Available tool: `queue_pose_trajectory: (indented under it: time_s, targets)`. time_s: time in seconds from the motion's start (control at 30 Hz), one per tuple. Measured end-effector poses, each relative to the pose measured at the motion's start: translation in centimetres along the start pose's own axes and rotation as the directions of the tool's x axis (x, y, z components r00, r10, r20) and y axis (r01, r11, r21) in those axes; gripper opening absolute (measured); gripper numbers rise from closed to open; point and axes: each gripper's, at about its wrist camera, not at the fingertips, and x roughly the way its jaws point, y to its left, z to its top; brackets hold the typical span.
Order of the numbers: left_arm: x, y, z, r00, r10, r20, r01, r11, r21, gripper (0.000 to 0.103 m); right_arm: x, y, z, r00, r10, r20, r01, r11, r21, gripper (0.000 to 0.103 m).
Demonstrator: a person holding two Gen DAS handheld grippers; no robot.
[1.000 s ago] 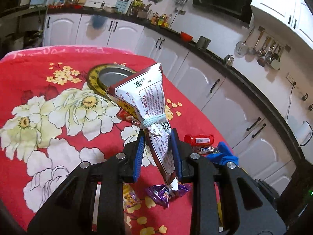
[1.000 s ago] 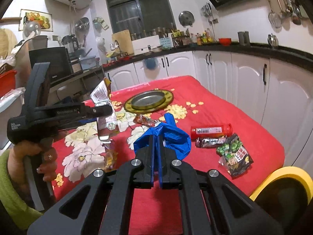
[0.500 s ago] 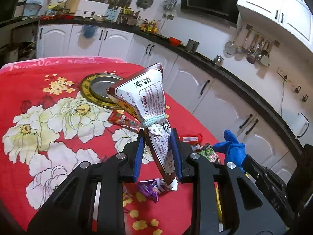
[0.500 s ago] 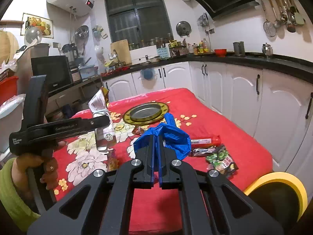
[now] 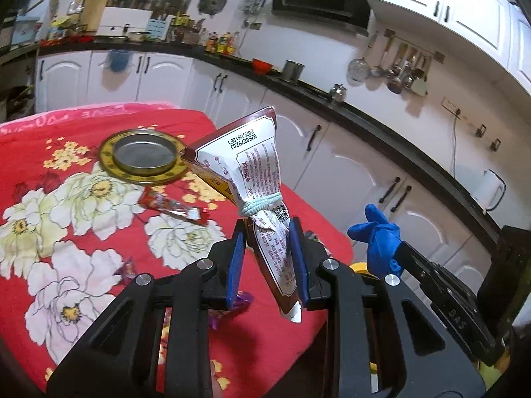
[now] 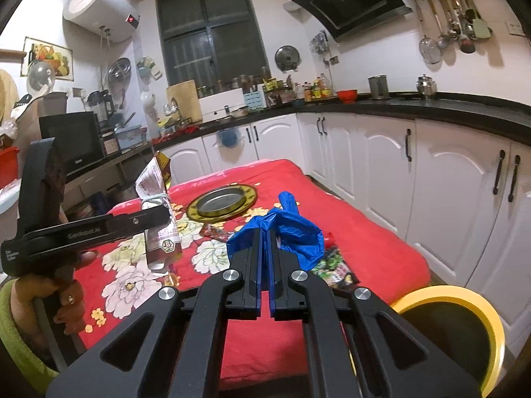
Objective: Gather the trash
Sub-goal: 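Lift the white wrapper and blue cloth and carry them over the bin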
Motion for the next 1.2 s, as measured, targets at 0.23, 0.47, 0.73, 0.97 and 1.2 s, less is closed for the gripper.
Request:
queue_pose_trajectory:
  time_s: [0.23, 0.47, 0.73, 0.97, 1.2]
  targets:
    - [0.4, -2.6, -0.5, 0.999, -0.041, -0.019, 0.041, 0.998, 0.046, 0.020, -2.0, -2.0, -0.2, 0.999, -0.042, 0.028, 0.041, 0.999, 0.030, 0.003]
    - [1.0, -5.2, -1.3, 0.996, -0.079, -0.048, 0.083, 0.992, 0.092, 0.020, -3.8, -3.9, -0.6, 0.996, -0.082, 0.045, 0.080, 0.995, 0.053, 0.003]
    - [2.0, -8.4, -2.6, 0.989, -0.117, -0.094, 0.130, 0.980, 0.152, 0.020, -5.7, -6.0, -1.2, 0.989, -0.133, 0.062, 0.127, 0.988, 0.091, 0.003]
    - [2.6, -10.7, -3.7, 0.982, -0.138, -0.130, 0.162, 0.967, 0.198, 0.020, -6.9, -7.8, -1.7, 0.983, -0.169, 0.067, 0.160, 0.980, 0.122, 0.003]
    - [3.4, -12.5, -4.6, 0.974, -0.156, -0.162, 0.191, 0.953, 0.235, 0.020, -7.9, -9.5, -2.2, 0.978, -0.198, 0.065, 0.187, 0.972, 0.144, 0.003]
